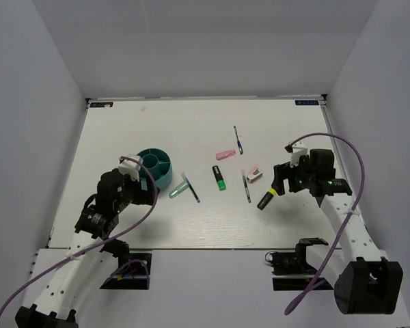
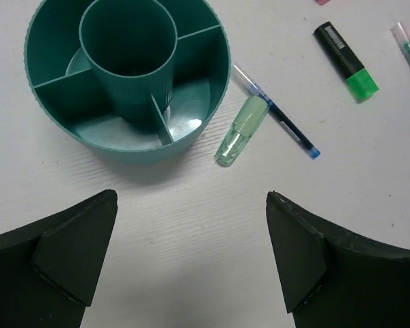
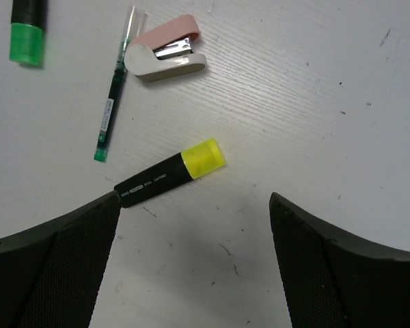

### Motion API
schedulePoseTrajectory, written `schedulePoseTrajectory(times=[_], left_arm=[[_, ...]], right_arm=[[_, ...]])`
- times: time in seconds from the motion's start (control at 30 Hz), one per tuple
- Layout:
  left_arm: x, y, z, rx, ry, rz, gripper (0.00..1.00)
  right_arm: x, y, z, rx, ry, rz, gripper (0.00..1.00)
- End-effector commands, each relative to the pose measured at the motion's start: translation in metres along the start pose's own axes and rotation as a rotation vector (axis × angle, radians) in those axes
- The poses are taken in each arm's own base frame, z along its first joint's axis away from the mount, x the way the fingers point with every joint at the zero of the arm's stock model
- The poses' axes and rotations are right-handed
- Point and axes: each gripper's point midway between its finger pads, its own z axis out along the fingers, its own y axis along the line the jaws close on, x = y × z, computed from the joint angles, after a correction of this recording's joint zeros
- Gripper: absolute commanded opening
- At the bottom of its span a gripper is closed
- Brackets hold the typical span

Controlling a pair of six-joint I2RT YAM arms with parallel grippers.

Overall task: Sort the stationery into containers
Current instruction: Pick up the pen from the center of the board.

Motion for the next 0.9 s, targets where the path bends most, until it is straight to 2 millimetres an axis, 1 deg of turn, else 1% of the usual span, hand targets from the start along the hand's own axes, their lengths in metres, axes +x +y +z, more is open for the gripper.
schedulePoseTrajectory(times=[0.0, 0.07, 0.1, 0.13, 0.17, 0.2, 0.23, 0.27, 0.3, 0.33, 0.37, 0.4, 0.43, 0.47, 0.5, 0.53, 0.57, 0.6, 0.63, 0.67, 0.7, 0.73, 0.8, 0.83, 0.87], left_arm=[[-0.012, -0.011, 0.002, 0.066, -0.061, 0.007, 1.00], [-0.014, -0.019, 0.003, 0.101, -0.064, 0.021, 0.98], [-0.019, -0.023, 0.002, 0.118, -0.072, 0.025, 0.98], [-0.020, -0.028, 0.004, 0.139, -0.058, 0.025, 0.90], [-0.025, -0.032, 0.004, 0.158, -0.040, 0.029, 0.85], [-0.021, -0.043, 0.008, 0.207, 0.001, 0.035, 0.78], [-0.033, -0.049, 0.004, 0.227, -0.004, 0.042, 0.59], [-0.040, -0.057, 0.006, 0.250, 0.019, 0.061, 0.47], [-0.044, -0.066, 0.006, 0.276, 0.030, 0.081, 0.33], [-0.037, -0.071, 0.013, 0.279, 0.083, 0.101, 0.22], [-0.056, -0.078, 0.014, 0.289, 0.074, 0.141, 0.08], [-0.052, -0.079, 0.024, 0.272, 0.122, 0.164, 0.05], [-0.046, -0.094, 0.023, 0.303, 0.156, 0.212, 0.05], [-0.060, -0.092, 0.032, 0.257, 0.158, 0.261, 0.05], [-0.051, -0.094, 0.043, 0.252, 0.213, 0.306, 0.10], [-0.043, -0.108, 0.043, 0.280, 0.248, 0.355, 0.19], [-0.040, -0.105, 0.054, 0.236, 0.289, 0.393, 0.38], [-0.037, -0.113, 0.064, 0.235, 0.324, 0.417, 0.40], [-0.029, -0.117, 0.066, 0.234, 0.363, 0.409, 0.42], [-0.029, -0.109, 0.080, 0.155, 0.386, 0.413, 0.45], [-0.026, -0.108, 0.092, 0.113, 0.412, 0.388, 0.40], [-0.029, -0.105, 0.097, 0.040, 0.417, 0.304, 0.38], [-0.017, -0.103, 0.113, -0.023, 0.458, 0.271, 0.36], [-0.018, -0.107, 0.117, -0.064, 0.445, 0.197, 0.38], [-0.013, -0.106, 0.122, -0.089, 0.458, 0.178, 0.45]], right_arm=[[-0.012, 0.021, -0.016, -0.121, -0.059, -0.143, 0.90], [-0.012, 0.029, -0.021, -0.159, -0.061, -0.160, 0.90], [-0.012, 0.029, -0.022, -0.158, -0.063, -0.164, 0.90], [-0.010, 0.035, -0.025, -0.188, -0.055, -0.165, 0.90], [-0.012, 0.035, -0.026, -0.194, -0.059, -0.183, 0.90], [-0.013, 0.035, -0.028, -0.195, -0.065, -0.228, 0.90], [-0.015, 0.032, -0.026, -0.177, -0.076, -0.217, 0.88], [-0.015, 0.033, -0.026, -0.177, -0.082, -0.208, 0.66], [-0.015, 0.033, -0.026, -0.176, -0.082, -0.203, 0.34], [-0.017, 0.033, -0.026, -0.174, -0.087, -0.193, 0.00], [-0.017, 0.032, -0.025, -0.166, -0.083, -0.168, 0.00], [-0.021, 0.032, -0.026, -0.164, -0.091, -0.167, 0.00], [-0.020, 0.030, -0.025, -0.159, -0.084, -0.155, 0.00], [-0.022, 0.029, -0.024, -0.150, -0.088, -0.154, 0.53], [-0.021, 0.026, -0.023, -0.140, -0.081, -0.149, 0.73], [-0.023, 0.026, -0.022, -0.138, -0.080, -0.144, 0.77], [-0.022, 0.025, -0.022, -0.133, -0.068, -0.135, 0.68], [-0.023, 0.025, -0.023, -0.133, -0.065, -0.130, 0.49], [-0.023, 0.025, -0.022, -0.135, -0.056, -0.108, 0.21], [-0.021, 0.024, -0.020, -0.134, -0.045, -0.095, 0.01], [-0.020, 0.024, -0.019, -0.133, -0.038, -0.088, 0.00], [-0.018, 0.025, -0.018, -0.139, -0.029, -0.081, 0.00], [-0.018, 0.020, -0.016, -0.118, -0.026, -0.069, 0.00], [-0.018, 0.019, -0.015, -0.108, -0.025, -0.070, 0.00], [-0.017, 0.018, -0.015, -0.104, -0.023, -0.067, 0.00]])
